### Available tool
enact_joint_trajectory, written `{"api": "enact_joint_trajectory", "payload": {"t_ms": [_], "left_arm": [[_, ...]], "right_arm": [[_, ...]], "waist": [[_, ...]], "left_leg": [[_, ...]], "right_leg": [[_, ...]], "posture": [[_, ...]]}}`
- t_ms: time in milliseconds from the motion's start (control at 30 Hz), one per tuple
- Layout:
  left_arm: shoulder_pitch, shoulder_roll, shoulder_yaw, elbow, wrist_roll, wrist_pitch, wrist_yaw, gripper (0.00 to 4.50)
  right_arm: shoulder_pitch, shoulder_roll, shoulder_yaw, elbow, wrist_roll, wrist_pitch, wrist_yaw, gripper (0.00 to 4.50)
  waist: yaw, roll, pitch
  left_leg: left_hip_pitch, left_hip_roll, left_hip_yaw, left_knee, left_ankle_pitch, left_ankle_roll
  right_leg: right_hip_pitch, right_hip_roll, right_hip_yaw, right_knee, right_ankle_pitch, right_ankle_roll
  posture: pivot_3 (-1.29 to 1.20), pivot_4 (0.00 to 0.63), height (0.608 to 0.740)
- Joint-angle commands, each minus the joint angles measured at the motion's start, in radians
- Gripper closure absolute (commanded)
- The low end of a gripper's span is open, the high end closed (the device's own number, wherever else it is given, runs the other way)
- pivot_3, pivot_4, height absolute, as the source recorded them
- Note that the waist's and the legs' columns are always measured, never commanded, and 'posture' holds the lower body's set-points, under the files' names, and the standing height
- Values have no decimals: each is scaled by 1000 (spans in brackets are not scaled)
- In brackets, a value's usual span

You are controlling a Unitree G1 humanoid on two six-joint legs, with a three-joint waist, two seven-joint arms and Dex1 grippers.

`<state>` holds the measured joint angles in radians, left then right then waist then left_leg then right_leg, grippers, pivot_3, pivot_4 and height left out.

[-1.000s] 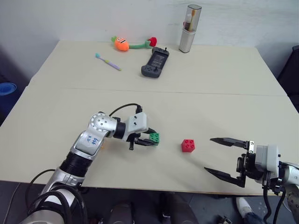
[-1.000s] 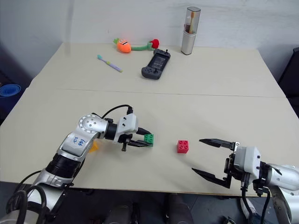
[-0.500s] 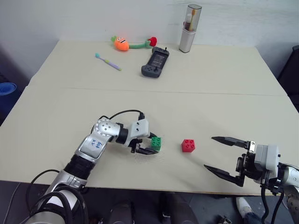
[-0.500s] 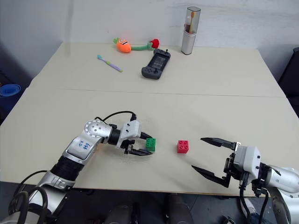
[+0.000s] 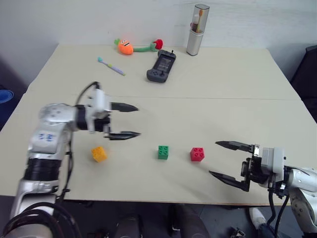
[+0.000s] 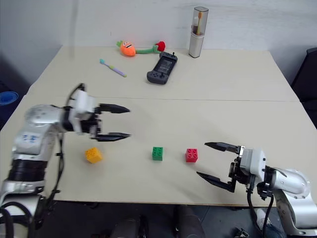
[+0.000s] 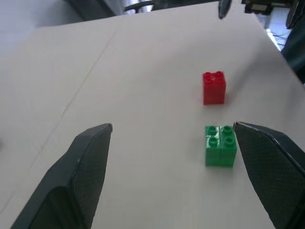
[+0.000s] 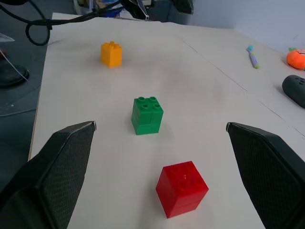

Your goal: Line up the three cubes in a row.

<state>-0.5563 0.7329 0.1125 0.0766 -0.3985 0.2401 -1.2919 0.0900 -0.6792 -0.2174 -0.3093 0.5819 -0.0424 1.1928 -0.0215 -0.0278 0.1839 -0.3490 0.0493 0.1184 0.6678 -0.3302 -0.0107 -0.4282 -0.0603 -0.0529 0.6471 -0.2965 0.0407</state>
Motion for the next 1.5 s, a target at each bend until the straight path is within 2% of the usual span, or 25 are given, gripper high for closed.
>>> {"api": "enact_joint_trajectory", "payload": {"t_ms": [33,300,433,533,700,933,1033,1233,1267,1367,1500], "left_arm": [[117,71,136,86,-8,-42,30,102],[449,200,407,321,0,-112,110,102],[554,219,446,332,-16,-116,81,102],[587,200,420,197,-90,-20,33,102],[511,125,305,32,-112,23,67,102],[453,102,133,102,-7,-65,32,102],[417,91,100,156,24,-122,39,931],[363,97,78,192,21,-157,0,2872],[344,101,65,189,22,-161,-21,3003],[265,96,-11,173,43,-187,-94,2998],[113,33,-117,237,79,-258,-177,2998]], "right_arm": [[-50,30,40,-10,17,-16,7,0],[-150,105,152,-29,-2,-22,3,0],[-166,108,162,-27,-2,-22,2,0],[-170,100,158,-14,-2,-24,10,0],[-172,91,152,-8,-6,-23,17,0],[-162,74,134,-15,-14,-20,6,0],[-139,62,114,-26,-15,-20,-4,0],[-86,46,84,-53,-14,-20,-24,0],[-75,44,78,-57,-15,-21,-27,0],[-51,36,60,-67,-16,-23,-35,0],[-40,28,44,-68,-15,-21,-40,0]], "waist": [[-3,0,0],[-4,-1,0],[0,-1,0],[12,-2,0],[21,-1,0],[-8,-1,0],[-7,-1,0],[-4,-2,0],[-3,-2,0],[-1,-2,0],[12,-2,0]], "left_leg": [[0,0,0,0,0,0],[-1,1,-1,0,-1,1],[-2,1,-1,-1,-4,5],[-3,0,-3,-1,-4,5],[-3,-2,-4,-1,-4,5],[-2,0,-2,-2,-4,3],[-2,0,-2,-2,-4,4],[-2,0,-3,-1,-4,4],[-2,0,-3,-1,-4,4],[-2,-1,-3,-1,-4,4],[-2,-1,-2,0,-3,3]], "right_leg": [[0,0,0,0,0,0],[-1,-1,-1,-1,0,-1],[-1,-4,-3,-2,0,-1],[-1,-6,-5,-2,0,-1],[0,-9,-6,-2,0,-1],[-1,-5,-5,-1,0,-1],[-1,-4,-5,-1,0,-1],[-1,-4,-5,-1,0,-1],[-1,-4,-5,-1,0,-1],[-1,-4,-5,-1,0,-1],[0,-4,-6,-1,0,-1]], "posture": [[0,150,740],[0,150,740],[0,150,740],[0,150,740],[0,150,740],[0,150,740],[0,150,740],[0,150,740],[0,150,740],[0,150,740],[0,150,740]]}}
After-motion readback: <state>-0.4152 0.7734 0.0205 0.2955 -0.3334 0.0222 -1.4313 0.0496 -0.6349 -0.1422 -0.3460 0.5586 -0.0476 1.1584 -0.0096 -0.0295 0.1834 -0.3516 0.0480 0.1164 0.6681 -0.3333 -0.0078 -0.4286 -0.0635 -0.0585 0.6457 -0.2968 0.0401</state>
